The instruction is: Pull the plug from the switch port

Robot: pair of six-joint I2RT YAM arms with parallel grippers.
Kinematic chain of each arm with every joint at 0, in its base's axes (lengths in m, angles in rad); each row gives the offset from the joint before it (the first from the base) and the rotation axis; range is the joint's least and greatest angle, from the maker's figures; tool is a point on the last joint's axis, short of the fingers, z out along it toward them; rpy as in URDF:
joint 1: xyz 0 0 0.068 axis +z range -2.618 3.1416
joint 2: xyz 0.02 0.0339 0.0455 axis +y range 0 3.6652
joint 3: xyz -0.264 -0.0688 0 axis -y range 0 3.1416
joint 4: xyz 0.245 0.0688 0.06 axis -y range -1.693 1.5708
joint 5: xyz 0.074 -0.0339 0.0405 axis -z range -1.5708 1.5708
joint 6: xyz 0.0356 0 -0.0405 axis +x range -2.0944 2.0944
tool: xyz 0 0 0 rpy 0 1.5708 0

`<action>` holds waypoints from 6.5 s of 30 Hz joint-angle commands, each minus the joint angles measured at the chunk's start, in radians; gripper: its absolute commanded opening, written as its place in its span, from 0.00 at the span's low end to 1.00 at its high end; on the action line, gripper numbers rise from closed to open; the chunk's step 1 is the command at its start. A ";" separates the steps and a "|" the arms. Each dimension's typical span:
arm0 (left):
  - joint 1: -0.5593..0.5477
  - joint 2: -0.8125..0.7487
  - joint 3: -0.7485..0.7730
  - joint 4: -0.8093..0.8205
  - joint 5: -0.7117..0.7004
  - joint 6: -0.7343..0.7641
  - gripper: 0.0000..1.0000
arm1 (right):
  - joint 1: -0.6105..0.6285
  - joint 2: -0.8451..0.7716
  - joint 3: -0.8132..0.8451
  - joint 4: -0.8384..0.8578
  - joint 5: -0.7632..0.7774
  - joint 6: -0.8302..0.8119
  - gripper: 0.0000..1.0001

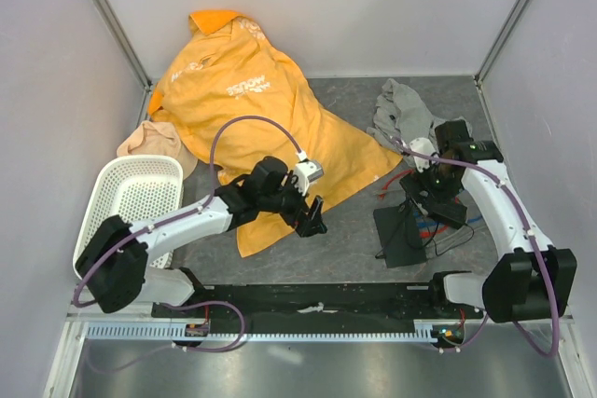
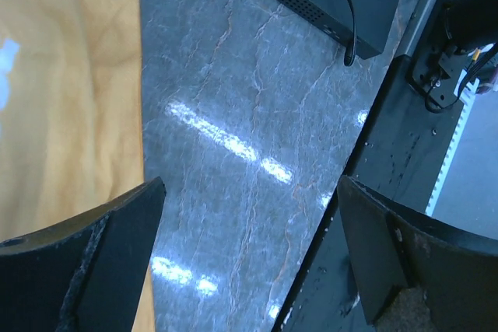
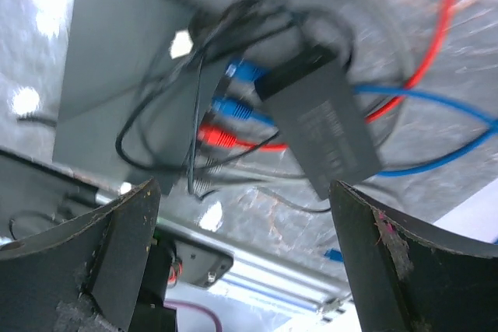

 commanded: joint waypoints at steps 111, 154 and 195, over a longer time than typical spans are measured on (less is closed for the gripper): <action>0.271 0.999 1.055 -0.188 -0.114 0.072 0.02 | 0.304 0.282 0.018 0.589 0.207 0.211 0.75; 0.166 0.623 0.569 0.060 0.241 -0.305 0.68 | 0.118 0.087 -0.291 0.578 -0.159 0.746 0.96; 0.141 0.505 0.174 0.199 0.192 -0.344 0.53 | 0.379 0.239 -0.153 0.651 -0.275 0.507 0.98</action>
